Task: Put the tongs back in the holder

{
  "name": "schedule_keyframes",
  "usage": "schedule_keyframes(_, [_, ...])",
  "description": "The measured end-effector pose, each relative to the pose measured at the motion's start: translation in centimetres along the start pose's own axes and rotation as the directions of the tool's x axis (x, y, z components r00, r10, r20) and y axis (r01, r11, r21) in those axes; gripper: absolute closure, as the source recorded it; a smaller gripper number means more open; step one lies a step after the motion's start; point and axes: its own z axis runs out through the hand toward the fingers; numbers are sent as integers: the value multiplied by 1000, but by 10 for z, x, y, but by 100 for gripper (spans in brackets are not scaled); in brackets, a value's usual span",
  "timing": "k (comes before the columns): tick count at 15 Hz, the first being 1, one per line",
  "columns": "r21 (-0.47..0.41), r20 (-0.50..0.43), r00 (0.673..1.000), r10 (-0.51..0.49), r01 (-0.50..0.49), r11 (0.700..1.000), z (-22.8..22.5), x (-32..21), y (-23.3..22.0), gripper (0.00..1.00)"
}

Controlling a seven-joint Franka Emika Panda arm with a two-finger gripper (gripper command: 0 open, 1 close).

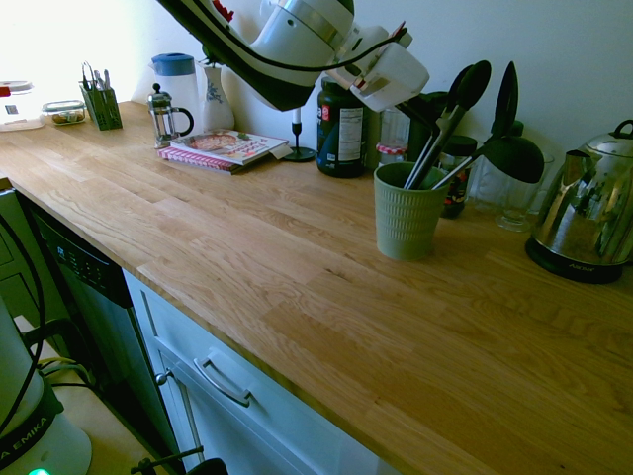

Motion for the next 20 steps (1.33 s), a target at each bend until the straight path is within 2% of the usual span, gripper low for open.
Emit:
schedule_keyframes(1, [5,1,1000,4,-4,1000,0,0,4,100])
schedule_keyframes(2, [10,4,1000,7,-7,1000,1,-1,8,0])
schedule_keyframes(13, [9,30,999,13,-14,1000,-8,0,45,0])
schedule_keyframes(17, [52,42,999,-16,14,999,-55,32,41,0])
schedule_keyframes(18, [57,62,997,-36,32,998,-73,39,39,0])
schedule_keyframes(20, [41,162,981,-108,103,994,-107,29,42,0])
